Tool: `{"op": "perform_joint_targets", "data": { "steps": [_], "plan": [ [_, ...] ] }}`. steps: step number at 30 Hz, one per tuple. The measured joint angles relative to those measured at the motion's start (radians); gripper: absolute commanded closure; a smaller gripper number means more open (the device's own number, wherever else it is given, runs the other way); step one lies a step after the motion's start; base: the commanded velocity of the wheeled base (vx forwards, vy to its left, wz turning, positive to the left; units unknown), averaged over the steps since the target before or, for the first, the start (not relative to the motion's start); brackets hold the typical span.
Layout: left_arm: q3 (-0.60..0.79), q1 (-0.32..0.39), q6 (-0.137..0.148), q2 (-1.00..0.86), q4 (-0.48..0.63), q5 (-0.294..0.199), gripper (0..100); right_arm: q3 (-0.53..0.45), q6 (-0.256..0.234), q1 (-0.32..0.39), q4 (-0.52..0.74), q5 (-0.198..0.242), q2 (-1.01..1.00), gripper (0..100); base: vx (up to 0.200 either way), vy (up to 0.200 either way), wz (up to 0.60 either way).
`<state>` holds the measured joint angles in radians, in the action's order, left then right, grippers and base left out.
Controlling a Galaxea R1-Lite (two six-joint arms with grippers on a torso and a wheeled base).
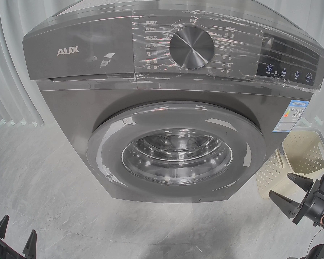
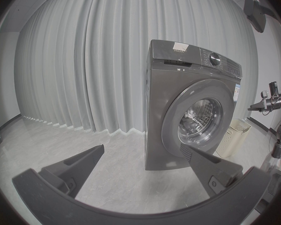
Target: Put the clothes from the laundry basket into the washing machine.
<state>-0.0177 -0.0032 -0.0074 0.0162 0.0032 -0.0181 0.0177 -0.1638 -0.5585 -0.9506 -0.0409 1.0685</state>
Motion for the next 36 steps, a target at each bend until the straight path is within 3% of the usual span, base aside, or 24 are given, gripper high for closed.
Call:
{"op": "perform_joint_targets", "data": {
  "steps": [6,15,20,25,29,33,36],
  "plan": [
    [0.000,0.000,0.000,0.000,0.000,0.000,0,0.000,0.021,0.077,0.202,0.001,-0.200,0,0.000,0.000,0.00],
    [0.000,0.000,0.001,0.000,0.000,0.000,0,0.000,0.063,0.290,0.439,0.046,-0.505,0,0.000,0.000,0.00],
    [0.000,0.000,0.001,0.000,0.000,-0.001,0,0.000,0.092,0.431,0.554,0.121,-0.650,0,0.000,0.000,0.00],
    [0.000,0.000,0.001,0.000,0.000,0.000,0,0.000,0.108,0.573,0.649,0.282,-0.784,0,0.000,0.000,0.00],
    [0.000,0.000,0.002,0.000,0.000,-0.001,0,0.000,0.111,0.625,0.744,0.372,-0.883,0,0.000,0.000,0.00],
    [0.000,0.000,0.002,0.000,0.000,-0.001,0,0.000,0.103,0.633,0.761,0.396,-0.943,0,0.000,0.000,0.00],
    [0.000,0.000,0.002,0.000,0.000,-0.001,0,0.000,0.101,0.602,0.772,0.396,-0.967,0,0.000,0.000,0.00]
  ]
}}
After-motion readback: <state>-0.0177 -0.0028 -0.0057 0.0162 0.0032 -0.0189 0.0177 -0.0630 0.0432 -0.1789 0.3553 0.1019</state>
